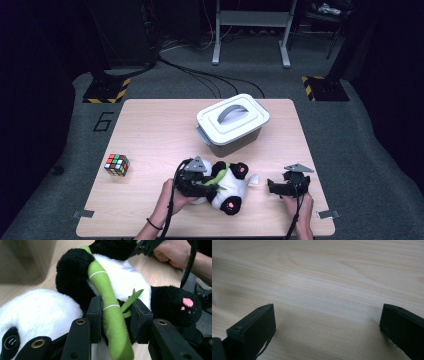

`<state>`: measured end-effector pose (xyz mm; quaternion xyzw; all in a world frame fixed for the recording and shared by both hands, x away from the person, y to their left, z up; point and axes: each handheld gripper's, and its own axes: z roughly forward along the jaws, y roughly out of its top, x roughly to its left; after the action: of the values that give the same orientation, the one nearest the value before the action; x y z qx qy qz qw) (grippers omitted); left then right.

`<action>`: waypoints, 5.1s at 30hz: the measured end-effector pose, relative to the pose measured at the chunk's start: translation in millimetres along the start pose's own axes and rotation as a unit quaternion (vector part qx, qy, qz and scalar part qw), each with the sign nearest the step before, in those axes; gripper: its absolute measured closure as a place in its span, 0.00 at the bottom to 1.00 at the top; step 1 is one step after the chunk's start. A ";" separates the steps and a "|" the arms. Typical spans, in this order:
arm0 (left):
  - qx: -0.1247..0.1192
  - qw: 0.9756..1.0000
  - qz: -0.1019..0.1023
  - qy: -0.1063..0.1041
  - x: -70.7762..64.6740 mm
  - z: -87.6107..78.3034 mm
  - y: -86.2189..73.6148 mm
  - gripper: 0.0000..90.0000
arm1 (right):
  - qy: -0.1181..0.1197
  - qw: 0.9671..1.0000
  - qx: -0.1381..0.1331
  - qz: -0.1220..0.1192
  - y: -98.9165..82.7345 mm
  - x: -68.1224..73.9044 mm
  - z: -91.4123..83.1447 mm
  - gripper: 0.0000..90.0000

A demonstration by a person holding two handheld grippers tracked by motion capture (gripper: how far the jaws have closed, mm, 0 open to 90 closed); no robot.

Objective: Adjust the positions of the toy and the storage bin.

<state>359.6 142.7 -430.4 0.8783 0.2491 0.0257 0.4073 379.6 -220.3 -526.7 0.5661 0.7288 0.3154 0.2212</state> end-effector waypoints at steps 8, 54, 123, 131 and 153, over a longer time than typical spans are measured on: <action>0.011 1.000 -0.015 0.007 12.5 -29.1 -19.1 0.69 | -0.010 1.000 -0.003 -0.014 -1.5 2.0 1.5 0.00; 0.014 0.998 -0.016 0.051 14.6 -37.1 -20.4 0.76 | -0.010 1.000 -0.004 -0.017 -2.2 1.5 1.0 0.00; -0.037 0.997 0.029 0.066 101.3 -86.1 -29.9 0.81 | -0.012 1.000 -0.005 -0.012 -1.7 2.6 1.6 0.00; -0.026 0.997 0.006 0.066 119.0 -81.7 -41.5 0.80 | -0.013 1.000 -0.004 -0.013 -1.8 2.4 1.4 0.00; -0.056 0.989 -0.095 0.095 109.5 -74.3 -54.3 0.34 | -0.012 1.000 -0.004 -0.014 -1.6 2.1 1.7 0.00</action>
<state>414.4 274.6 -437.7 0.8202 0.3670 0.0844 0.4306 379.1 -218.1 -529.0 0.5590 0.7323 0.3085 0.2368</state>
